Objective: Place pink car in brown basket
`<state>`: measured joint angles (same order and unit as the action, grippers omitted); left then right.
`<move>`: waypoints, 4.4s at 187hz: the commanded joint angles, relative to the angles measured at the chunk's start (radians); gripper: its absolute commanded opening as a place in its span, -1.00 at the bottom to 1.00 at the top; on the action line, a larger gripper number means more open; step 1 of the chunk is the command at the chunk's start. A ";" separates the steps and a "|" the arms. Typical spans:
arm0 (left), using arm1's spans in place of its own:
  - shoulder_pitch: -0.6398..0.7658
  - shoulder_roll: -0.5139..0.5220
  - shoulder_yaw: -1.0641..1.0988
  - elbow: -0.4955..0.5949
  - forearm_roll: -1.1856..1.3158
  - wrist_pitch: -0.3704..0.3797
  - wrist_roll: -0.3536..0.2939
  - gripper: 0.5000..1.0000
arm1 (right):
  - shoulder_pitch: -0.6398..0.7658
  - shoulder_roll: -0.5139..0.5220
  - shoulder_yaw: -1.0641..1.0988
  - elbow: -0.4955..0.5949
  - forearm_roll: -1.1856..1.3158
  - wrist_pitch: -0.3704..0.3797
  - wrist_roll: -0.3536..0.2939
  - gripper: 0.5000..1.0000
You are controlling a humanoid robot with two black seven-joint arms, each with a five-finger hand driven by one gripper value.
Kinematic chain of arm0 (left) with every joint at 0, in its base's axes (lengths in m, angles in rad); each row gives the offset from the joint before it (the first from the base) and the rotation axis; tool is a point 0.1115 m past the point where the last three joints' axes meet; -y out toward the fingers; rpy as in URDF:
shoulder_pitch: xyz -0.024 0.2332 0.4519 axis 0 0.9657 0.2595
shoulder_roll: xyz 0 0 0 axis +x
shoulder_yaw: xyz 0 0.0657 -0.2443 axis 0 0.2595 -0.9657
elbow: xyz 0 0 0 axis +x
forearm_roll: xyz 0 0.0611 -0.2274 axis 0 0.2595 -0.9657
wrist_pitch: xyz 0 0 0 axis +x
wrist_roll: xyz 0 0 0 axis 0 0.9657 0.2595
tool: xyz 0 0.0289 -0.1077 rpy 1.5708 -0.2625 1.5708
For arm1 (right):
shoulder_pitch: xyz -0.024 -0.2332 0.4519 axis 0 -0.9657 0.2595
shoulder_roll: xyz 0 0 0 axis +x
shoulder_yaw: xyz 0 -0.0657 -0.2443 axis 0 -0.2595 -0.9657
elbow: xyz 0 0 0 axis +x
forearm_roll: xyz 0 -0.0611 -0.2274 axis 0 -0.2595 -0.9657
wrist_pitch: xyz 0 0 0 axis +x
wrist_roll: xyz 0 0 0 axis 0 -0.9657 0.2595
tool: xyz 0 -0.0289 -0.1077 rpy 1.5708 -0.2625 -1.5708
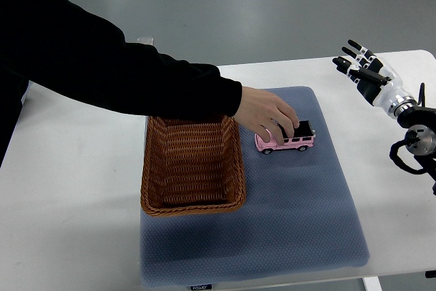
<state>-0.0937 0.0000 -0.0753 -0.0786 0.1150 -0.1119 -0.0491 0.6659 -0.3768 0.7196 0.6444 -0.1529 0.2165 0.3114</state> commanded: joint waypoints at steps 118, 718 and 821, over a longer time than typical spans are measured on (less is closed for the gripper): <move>-0.001 0.000 -0.001 -0.001 0.000 0.000 0.000 1.00 | 0.000 -0.002 -0.003 0.000 -0.005 0.012 -0.003 0.65; 0.008 0.000 0.003 -0.009 0.002 0.001 0.000 1.00 | 0.251 -0.148 -0.460 0.290 -1.240 0.080 -0.012 0.12; 0.008 0.000 0.003 -0.009 0.000 0.001 0.000 1.00 | 0.265 -0.166 -0.442 0.291 -1.232 0.030 -0.002 -1.00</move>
<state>-0.0862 0.0000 -0.0731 -0.0876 0.1154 -0.1104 -0.0491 0.9244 -0.5363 0.2659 0.9345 -1.3917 0.2699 0.3068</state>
